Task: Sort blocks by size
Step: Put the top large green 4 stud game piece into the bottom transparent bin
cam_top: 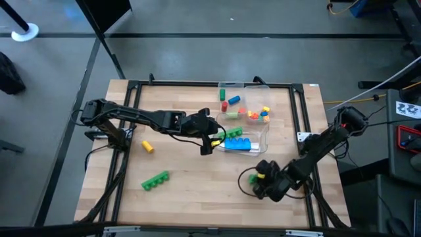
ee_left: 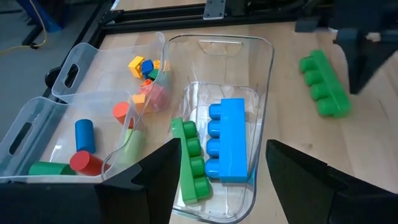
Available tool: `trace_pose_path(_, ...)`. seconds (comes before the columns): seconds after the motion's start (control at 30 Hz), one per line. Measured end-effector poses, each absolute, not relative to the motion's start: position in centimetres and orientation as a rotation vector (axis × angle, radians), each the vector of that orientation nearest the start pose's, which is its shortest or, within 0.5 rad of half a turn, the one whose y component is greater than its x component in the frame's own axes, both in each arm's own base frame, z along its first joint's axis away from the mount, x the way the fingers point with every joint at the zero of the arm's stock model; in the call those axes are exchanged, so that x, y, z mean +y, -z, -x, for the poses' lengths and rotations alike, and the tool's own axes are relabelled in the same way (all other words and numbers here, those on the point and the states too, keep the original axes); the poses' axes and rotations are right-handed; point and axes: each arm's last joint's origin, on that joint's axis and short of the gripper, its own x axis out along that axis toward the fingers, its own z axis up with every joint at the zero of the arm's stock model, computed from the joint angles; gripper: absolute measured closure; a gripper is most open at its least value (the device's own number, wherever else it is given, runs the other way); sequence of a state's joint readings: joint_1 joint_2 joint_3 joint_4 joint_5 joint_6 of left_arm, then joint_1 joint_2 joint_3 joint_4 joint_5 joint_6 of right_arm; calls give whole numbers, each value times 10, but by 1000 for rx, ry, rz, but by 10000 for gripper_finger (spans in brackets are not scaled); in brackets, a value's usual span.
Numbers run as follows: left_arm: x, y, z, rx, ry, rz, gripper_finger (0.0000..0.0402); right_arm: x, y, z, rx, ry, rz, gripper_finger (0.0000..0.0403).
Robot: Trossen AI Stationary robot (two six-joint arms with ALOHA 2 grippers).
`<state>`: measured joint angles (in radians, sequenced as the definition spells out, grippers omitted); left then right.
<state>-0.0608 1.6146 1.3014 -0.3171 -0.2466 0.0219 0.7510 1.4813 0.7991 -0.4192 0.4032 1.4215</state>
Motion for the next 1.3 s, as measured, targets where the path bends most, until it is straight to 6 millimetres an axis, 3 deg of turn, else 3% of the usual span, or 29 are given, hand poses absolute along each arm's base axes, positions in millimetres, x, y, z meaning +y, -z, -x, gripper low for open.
trace_pose_path(0.17, -15, -293, -361, 613, -173, -116, 183, 169, -189, -214, 770, 372, -638, 398)
trace_pose_path(0.37, -21, -293, -361, 610, -169, -80, 183, 145, -218, -233, 653, 467, -382, 398)
trace_pose_path(0.7, -50, -293, -358, 602, -114, -18, 183, 83, -216, -259, 762, 583, -176, 398)
trace_pose_path(0.97, -64, -293, -356, 600, -77, -29, 183, 45, -206, -247, 1035, 695, -167, 398)
trace_pose_path(1.3, -65, -293, -356, 599, -75, -30, 183, 33, -202, -226, 1271, 761, -146, 398)
